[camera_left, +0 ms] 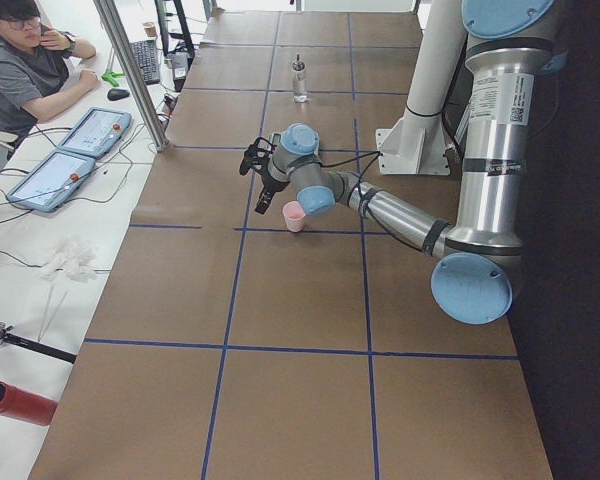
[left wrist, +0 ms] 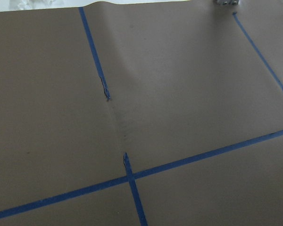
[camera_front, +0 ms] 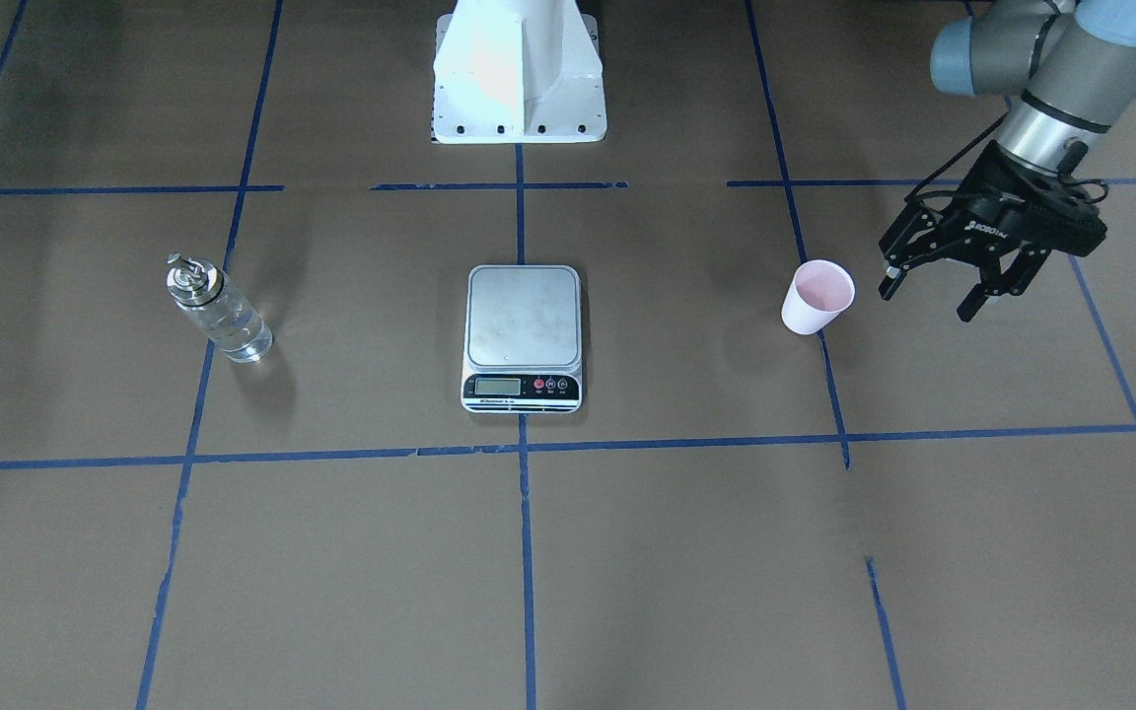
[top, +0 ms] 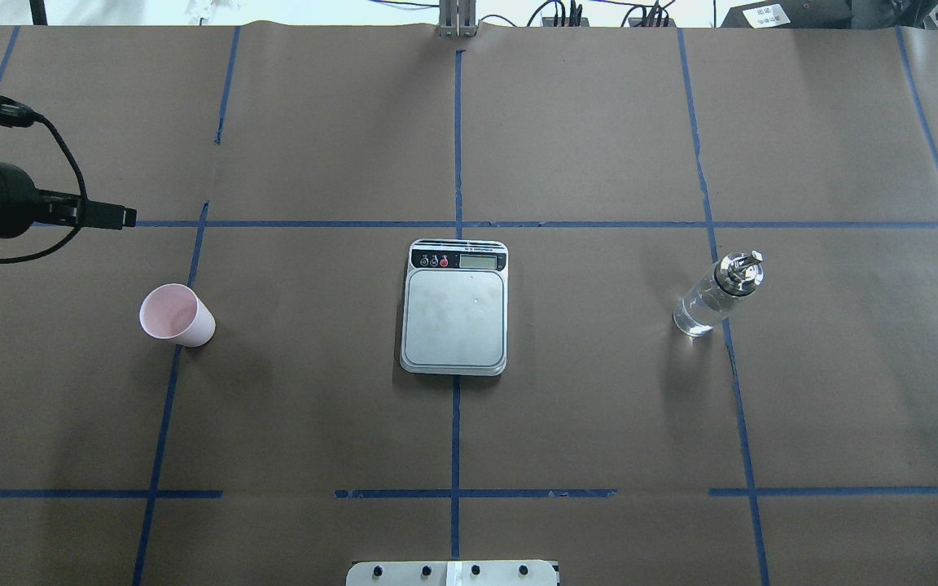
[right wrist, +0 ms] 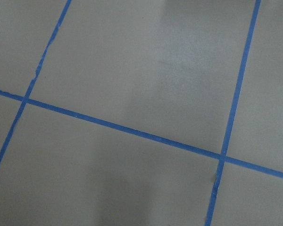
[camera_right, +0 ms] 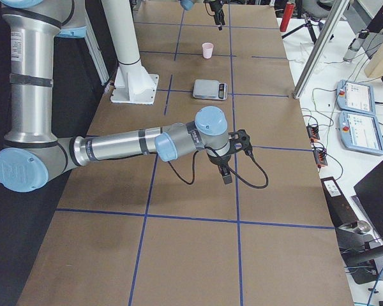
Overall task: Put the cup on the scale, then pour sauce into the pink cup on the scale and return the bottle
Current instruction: 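Reach the left gripper to the pink cup and grasp it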
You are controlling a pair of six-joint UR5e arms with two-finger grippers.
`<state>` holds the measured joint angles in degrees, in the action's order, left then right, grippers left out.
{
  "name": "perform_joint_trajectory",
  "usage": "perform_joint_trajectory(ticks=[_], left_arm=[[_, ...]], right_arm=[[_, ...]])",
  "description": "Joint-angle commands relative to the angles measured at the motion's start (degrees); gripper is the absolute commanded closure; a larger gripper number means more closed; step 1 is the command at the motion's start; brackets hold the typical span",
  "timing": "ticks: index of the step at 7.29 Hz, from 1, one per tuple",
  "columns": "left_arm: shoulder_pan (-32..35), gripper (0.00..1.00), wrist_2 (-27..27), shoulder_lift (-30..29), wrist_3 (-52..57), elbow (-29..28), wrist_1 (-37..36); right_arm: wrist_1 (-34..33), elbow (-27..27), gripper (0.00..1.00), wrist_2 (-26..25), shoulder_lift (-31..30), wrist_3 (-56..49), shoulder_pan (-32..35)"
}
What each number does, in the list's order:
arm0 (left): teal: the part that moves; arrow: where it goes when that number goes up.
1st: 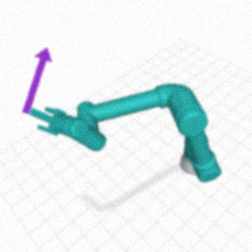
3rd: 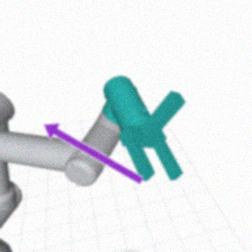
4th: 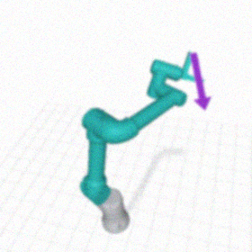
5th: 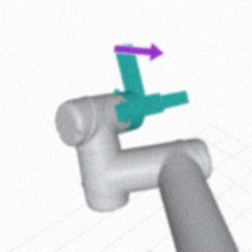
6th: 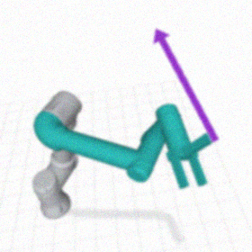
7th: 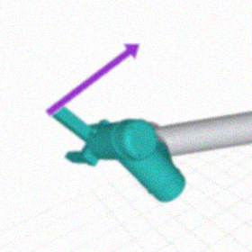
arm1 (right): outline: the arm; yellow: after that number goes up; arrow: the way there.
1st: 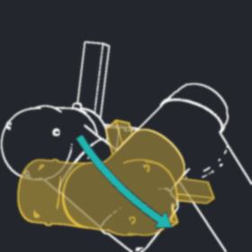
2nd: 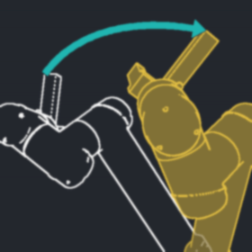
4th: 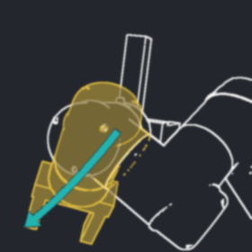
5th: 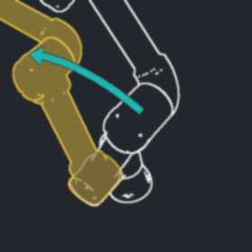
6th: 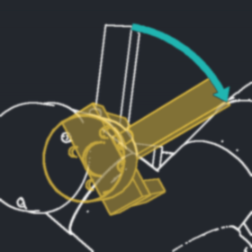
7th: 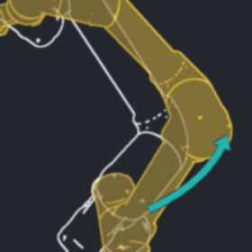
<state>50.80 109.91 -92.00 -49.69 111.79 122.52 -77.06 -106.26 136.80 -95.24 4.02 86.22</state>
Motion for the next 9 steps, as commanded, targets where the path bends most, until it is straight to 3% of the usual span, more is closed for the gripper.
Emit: perform_joint_trajectory(ticks=[1,7,8,9], left_arm=[[-7.79,0.26,-6.88,0.76,-7.14,1.59,-5.89],[-12.56,0.28,-7.52,1.55,-9.37,-0.35,-5.71],[-12.83,0.36,-7.52,1.91,-9.28,-0.35,-5.71],[-12.92,0.84,-7.96,1.91,-9.11,-0.35,-5.71]], right_arm=[[-0.02,0.00,0.00,-0.04,-0.04,0.02,0.00],[-0.02,0.18,0.00,-0.04,0.05,0.02,0.00],[-0.02,0.18,0.00,-0.04,0.05,0.02,0.00],[-0.02,0.18,0.00,-0.04,-0.04,0.02,0.00]])
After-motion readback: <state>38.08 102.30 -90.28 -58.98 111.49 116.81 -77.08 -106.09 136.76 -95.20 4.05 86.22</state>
